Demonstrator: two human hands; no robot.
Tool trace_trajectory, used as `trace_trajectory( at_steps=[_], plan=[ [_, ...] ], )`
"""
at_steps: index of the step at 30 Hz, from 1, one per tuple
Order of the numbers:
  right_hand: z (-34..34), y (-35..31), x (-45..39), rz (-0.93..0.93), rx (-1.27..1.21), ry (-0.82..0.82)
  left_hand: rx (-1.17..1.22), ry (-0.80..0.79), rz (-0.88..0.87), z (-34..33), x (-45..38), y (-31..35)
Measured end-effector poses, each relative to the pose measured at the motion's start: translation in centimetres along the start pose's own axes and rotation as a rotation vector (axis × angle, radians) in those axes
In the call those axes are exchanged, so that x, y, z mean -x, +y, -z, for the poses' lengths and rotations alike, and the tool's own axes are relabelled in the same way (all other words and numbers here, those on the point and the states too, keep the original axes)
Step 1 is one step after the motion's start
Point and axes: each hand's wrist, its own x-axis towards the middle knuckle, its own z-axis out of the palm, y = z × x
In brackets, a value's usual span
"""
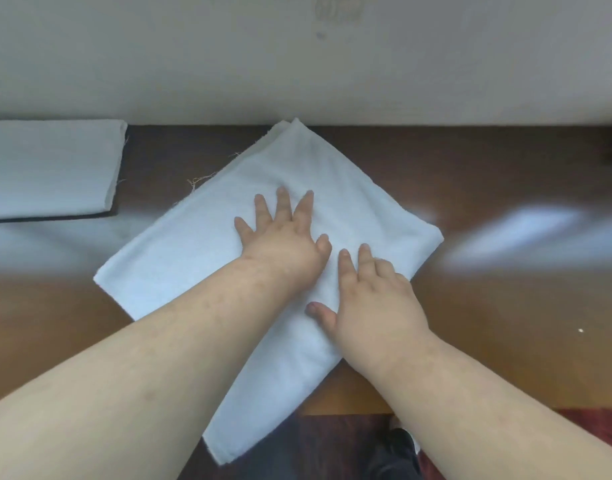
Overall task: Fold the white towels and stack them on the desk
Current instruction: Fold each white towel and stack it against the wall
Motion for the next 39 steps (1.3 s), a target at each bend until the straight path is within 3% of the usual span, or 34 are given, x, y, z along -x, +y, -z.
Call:
trace_trajectory(
  at_steps=[5,10,12,14,16,19,22,26,33,36,39],
  plan=[
    [0.0,0.8,3.1,0.055,-0.018,-0.098,-0.120,0.083,-0.265,-1.5,-0.4,0.3],
    [-0.2,1.3,6.1,0.180,-0.115,-0.164,-0.184,0.062,-0.542,-1.0,-0.5,-0.1],
    [-0.4,1.8,7.2,0.242,-0.237,-0.141,-0.223,0.035,-0.612,-0.7,-0.3,-0.2],
    [-0.6,3.2,7.6,0.210,-0.531,-0.070,-0.233,0.033,-0.648,-0.1,-0.2,0.0],
    [-0.9,5.6,7.3,0.077,-0.840,0.008,-0.184,0.137,-0.646,1.1,-0.6,1.5],
    [-1.8,9.7,6.1,-0.157,-1.006,0.177,-0.069,0.310,-0.472,3.3,-3.2,6.5],
    [-2.8,11.8,5.6,-0.267,-1.064,0.080,0.071,0.205,-0.283,4.1,-6.6,12.1],
    [-4.3,12.3,5.8,-0.265,-1.086,-0.037,-0.040,0.104,-0.240,3.9,-9.5,14.8],
    [-5.4,12.8,6.5,-0.187,-1.119,-0.049,0.341,0.346,-0.358,3.5,-8.6,12.2],
    [-5.9,13.1,6.4,-0.185,-1.170,-0.051,0.364,0.463,-0.371,3.9,-8.6,12.3],
    [-6.0,13.0,5.9,-0.229,-1.160,-0.050,0.340,0.474,-0.407,4.5,-9.5,13.2]
  ],
)
